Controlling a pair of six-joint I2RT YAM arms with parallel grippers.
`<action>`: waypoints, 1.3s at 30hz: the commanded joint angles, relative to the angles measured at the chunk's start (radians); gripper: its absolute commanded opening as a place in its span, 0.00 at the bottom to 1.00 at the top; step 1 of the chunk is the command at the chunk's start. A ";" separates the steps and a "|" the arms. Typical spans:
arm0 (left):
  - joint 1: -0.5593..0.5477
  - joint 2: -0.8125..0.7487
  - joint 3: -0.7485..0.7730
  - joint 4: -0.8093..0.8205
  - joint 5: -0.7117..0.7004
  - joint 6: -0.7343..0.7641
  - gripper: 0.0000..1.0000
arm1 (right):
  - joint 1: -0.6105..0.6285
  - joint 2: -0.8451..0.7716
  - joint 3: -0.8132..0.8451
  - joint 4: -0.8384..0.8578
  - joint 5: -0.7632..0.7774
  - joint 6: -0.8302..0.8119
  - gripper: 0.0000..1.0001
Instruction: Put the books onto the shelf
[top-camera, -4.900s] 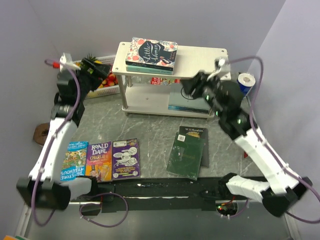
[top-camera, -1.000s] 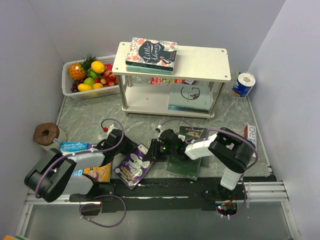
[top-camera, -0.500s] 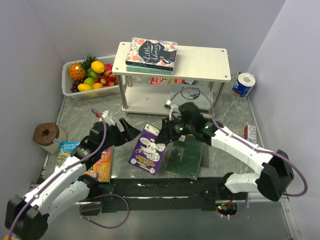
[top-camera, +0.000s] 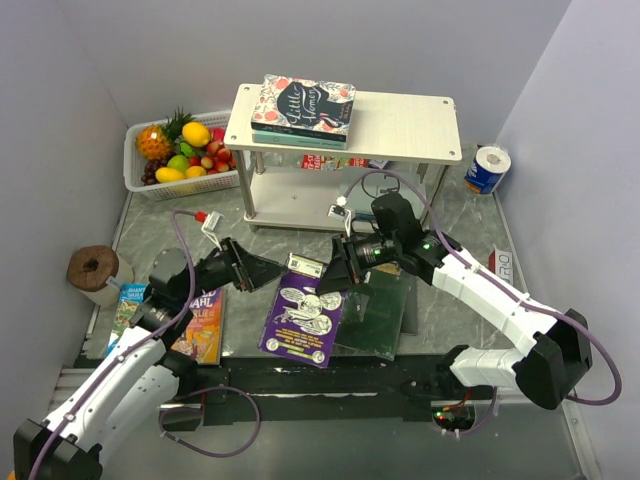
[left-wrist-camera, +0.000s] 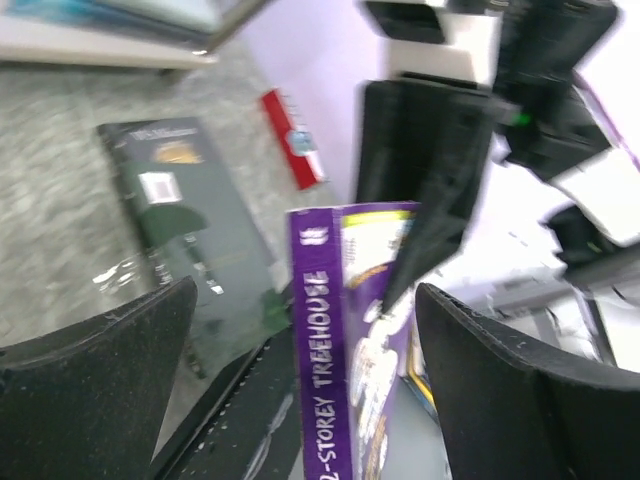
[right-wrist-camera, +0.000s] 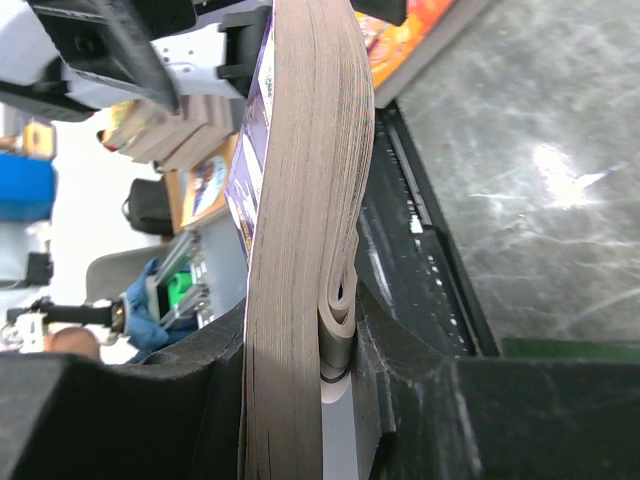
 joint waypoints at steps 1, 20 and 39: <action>0.015 0.039 0.006 0.145 0.215 -0.028 0.95 | -0.009 -0.025 0.048 0.077 -0.126 0.021 0.00; -0.014 0.123 0.113 0.237 0.476 -0.062 0.01 | 0.037 0.021 0.318 -0.225 0.261 -0.090 0.64; -0.011 0.033 0.446 0.551 -0.714 -0.276 0.02 | 0.197 -0.470 0.033 0.525 0.796 0.326 1.00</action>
